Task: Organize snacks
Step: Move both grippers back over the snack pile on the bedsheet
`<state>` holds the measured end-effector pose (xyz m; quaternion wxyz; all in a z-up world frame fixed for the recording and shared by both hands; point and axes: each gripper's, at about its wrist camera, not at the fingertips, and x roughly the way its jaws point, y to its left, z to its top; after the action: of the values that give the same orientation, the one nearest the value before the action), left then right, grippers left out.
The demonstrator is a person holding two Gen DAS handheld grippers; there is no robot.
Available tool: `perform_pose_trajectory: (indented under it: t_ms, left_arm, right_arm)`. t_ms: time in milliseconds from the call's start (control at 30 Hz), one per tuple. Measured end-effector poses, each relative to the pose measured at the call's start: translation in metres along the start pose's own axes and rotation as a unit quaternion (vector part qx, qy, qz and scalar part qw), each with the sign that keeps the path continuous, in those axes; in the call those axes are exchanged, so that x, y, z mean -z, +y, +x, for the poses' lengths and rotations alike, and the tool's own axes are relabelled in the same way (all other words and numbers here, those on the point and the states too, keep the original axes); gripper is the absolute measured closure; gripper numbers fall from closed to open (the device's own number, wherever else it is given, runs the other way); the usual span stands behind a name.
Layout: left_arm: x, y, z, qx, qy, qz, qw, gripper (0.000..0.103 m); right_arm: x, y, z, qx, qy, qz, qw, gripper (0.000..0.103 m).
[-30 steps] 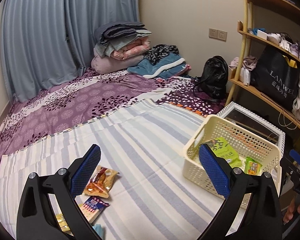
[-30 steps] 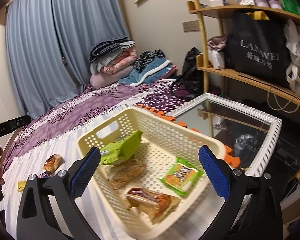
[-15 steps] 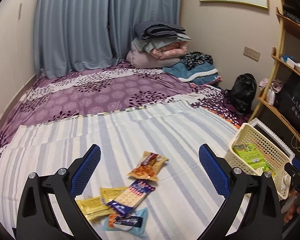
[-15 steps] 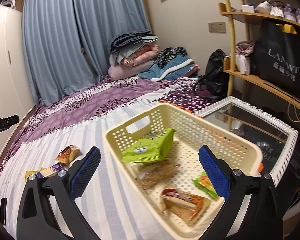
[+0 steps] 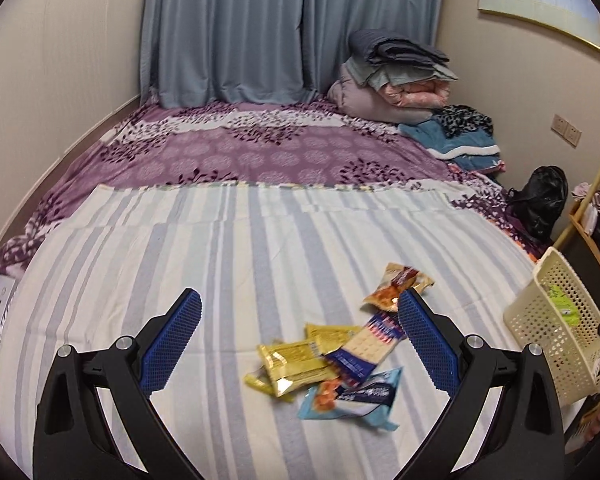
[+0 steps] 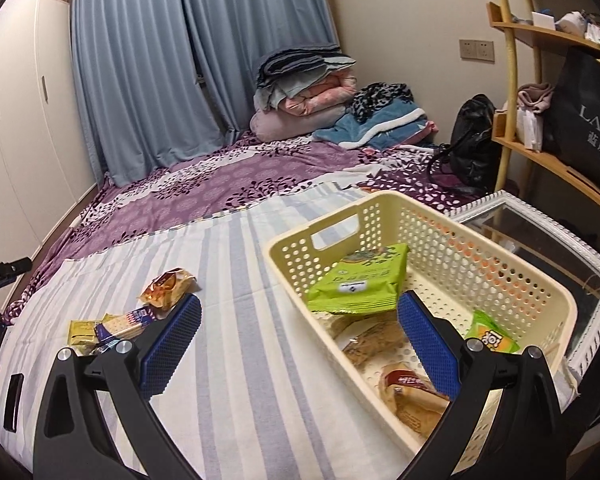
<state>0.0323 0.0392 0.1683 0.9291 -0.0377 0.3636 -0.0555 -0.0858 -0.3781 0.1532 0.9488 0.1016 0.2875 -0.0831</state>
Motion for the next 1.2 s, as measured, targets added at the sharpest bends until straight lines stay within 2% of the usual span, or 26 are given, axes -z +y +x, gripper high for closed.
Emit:
perform_pose_trajectory:
  t_ms: [333, 600, 800, 1000, 1100, 1200]
  left_arm:
    - [0.044, 0.021, 0.027, -0.013, 0.059, -0.001, 0.9982, 0.003]
    - [0.07, 0.041, 0.032, -0.021, 0.087, -0.01, 0.996, 0.003]
    - [0.091, 0.062, 0.029, -0.031, 0.103, -0.026, 0.9938, 0.003]
    - [0.109, 0.079, 0.024, -0.038, 0.114, -0.044, 0.9917, 0.003]
    - [0.114, 0.084, 0.022, -0.042, 0.119, -0.052, 0.9907, 0.003]
    - [0.12, 0.088, 0.022, -0.044, 0.124, -0.059, 0.9896, 0.003]
  right_arm:
    - [0.022, 0.037, 0.018, -0.047, 0.047, -0.033, 0.997, 0.005]
    - [0.042, 0.09, 0.052, -0.13, 0.097, -0.076, 0.984, 0.005]
    - [0.05, 0.144, 0.085, -0.184, 0.123, -0.125, 0.967, 0.005]
    - [0.058, 0.196, 0.122, -0.249, 0.164, -0.163, 0.941, 0.005]
    - [0.067, 0.22, 0.136, -0.268, 0.178, -0.194, 0.927, 0.005]
    - [0.076, 0.236, 0.147, -0.271, 0.188, -0.217, 0.919, 0.005]
